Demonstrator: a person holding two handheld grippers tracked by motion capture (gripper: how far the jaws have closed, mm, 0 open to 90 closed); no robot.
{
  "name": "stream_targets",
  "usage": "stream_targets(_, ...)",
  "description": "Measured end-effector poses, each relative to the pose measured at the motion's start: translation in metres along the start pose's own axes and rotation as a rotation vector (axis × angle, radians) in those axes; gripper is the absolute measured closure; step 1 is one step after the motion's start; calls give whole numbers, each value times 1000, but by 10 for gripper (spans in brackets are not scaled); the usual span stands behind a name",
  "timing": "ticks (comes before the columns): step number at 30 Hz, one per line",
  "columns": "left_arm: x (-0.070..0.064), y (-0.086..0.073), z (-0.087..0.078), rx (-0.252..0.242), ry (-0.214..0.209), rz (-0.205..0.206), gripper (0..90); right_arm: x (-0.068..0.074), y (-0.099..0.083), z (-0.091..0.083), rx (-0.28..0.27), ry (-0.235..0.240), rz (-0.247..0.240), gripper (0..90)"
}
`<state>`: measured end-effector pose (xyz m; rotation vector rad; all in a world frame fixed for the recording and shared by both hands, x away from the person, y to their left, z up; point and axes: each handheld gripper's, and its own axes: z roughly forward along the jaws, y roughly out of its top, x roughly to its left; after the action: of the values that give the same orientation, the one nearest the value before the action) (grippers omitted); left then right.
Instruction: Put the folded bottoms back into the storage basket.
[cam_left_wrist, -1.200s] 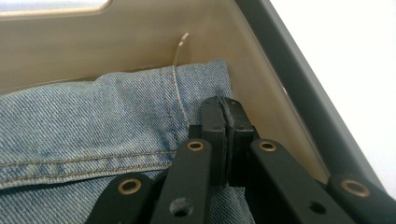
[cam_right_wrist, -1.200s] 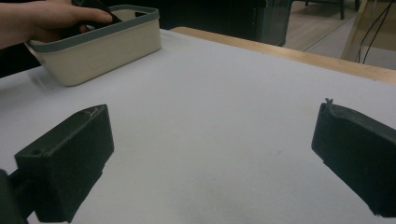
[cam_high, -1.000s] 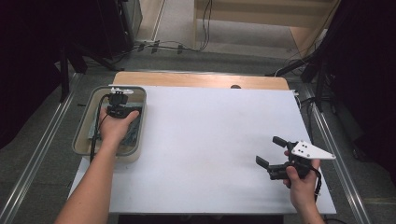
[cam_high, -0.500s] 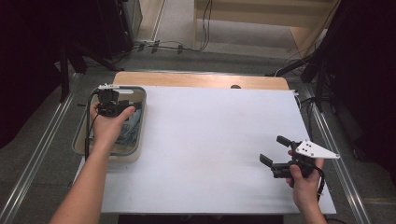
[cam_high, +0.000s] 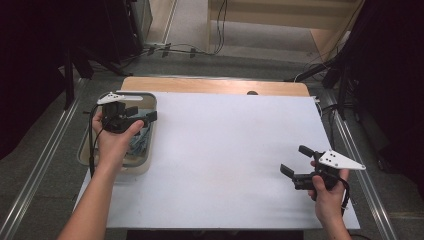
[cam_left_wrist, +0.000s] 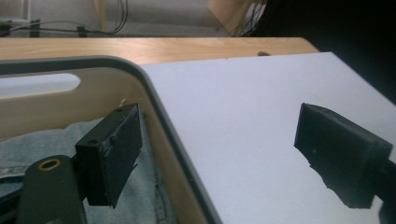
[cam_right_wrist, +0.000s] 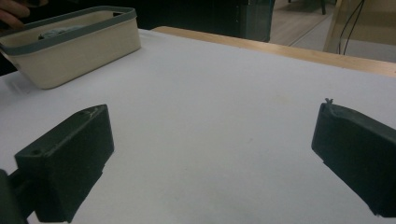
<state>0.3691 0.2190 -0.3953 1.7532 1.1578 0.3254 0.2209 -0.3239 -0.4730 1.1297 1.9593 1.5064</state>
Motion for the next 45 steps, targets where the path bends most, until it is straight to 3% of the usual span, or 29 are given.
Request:
stream_targets(19, -34, -21, -21, -74, -81, 78, 0, -2, -5, 3, 15, -2, 11, 0)
stream_targets(30, -49, -40, -31, -116, -130, 110, 0, -3, -7, 4, 20, -4, 18, 0)
stream_targets(45, -58, -70, -39, -173, -147, 164, 0, -6, -10, 5, 29, -11, 24, 0)
